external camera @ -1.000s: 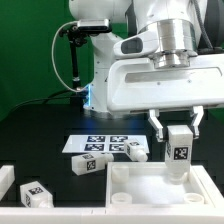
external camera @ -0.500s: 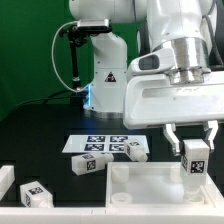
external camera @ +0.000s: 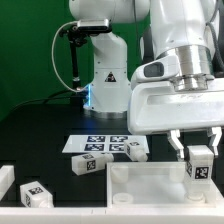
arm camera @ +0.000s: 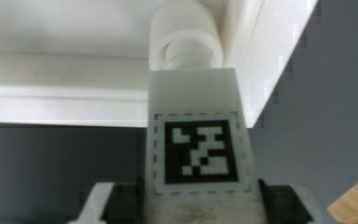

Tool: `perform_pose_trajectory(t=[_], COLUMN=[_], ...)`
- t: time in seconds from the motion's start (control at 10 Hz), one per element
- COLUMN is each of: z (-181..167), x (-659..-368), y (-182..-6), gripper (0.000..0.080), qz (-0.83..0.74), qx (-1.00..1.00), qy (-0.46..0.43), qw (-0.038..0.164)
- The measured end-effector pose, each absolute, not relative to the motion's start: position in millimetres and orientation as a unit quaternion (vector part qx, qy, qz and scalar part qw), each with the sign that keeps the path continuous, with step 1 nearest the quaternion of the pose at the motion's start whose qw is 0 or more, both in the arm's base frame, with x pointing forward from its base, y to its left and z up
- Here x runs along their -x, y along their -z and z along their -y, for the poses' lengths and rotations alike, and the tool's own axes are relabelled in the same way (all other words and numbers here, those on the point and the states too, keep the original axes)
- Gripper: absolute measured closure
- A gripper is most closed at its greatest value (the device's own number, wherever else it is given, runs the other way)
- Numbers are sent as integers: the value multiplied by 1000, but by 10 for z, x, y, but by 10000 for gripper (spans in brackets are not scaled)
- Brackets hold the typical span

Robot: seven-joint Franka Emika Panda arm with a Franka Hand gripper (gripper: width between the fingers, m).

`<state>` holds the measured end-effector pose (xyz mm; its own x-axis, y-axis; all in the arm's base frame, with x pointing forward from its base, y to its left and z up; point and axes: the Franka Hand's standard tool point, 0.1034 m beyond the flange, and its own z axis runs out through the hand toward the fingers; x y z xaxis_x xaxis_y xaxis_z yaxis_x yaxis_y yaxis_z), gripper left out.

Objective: Assemble one leg

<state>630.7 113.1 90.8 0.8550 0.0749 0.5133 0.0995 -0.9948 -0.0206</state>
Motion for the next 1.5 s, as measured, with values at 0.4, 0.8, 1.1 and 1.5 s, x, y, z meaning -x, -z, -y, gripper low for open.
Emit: perform_pose_trajectory(t=[0.4,0.8,1.1,1.5], z=[-1126,-1124,-1124,-1157], x=[-6327,-6330,-6330,-6383], y=[-866,-865,-864,-887], gripper=[512,439,255,151], qz=[45,47,47,38], qx=[957,956,956,970], qy=[284,289,289,239], qw=[20,19,19,30])
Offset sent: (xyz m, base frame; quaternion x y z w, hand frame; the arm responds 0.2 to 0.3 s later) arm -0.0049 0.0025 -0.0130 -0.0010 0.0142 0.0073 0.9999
